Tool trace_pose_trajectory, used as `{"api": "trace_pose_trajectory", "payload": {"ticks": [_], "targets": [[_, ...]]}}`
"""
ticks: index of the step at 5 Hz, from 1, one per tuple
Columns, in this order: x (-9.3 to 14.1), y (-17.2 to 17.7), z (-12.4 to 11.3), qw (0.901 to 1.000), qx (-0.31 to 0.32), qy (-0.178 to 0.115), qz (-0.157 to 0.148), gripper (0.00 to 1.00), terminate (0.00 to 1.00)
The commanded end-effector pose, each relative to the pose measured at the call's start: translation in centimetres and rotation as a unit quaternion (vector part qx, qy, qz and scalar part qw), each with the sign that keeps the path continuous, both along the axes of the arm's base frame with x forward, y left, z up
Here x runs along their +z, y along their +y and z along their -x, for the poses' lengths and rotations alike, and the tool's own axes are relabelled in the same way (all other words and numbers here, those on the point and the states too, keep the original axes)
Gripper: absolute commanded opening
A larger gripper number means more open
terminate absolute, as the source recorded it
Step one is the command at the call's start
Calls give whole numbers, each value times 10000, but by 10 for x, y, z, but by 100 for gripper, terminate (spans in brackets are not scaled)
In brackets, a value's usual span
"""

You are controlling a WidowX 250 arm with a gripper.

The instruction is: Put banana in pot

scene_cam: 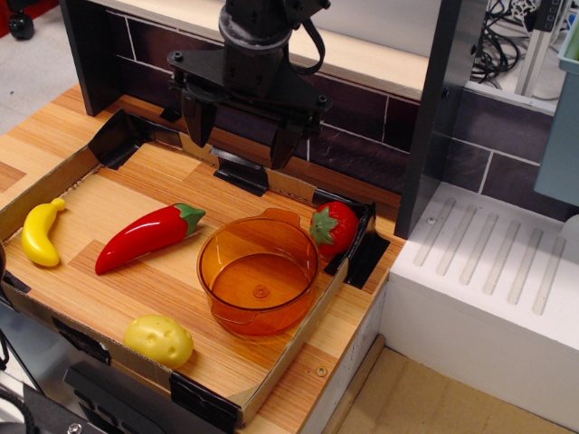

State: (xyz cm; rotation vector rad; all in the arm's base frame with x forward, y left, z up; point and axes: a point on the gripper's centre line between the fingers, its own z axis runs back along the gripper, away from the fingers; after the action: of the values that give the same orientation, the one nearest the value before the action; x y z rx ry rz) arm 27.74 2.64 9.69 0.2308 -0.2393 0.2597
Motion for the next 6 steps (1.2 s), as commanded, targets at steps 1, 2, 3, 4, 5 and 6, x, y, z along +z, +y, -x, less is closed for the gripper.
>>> {"api": "trace_pose_trajectory", "payload": {"ticks": [1,2,3,4,5,6], "targets": [[0,0,0,10000,0,0,0,100,0],[13,21,19,9996,-103,-173,200,100,0],[19,52,40,9985,-101,-309,446,100,0],[8,73,52,9990,-41,-235,379,100,0],[-7,93,60,9994,153,-153,287,100,0],[-19,110,70,9983,411,-324,236,100,0]]}}
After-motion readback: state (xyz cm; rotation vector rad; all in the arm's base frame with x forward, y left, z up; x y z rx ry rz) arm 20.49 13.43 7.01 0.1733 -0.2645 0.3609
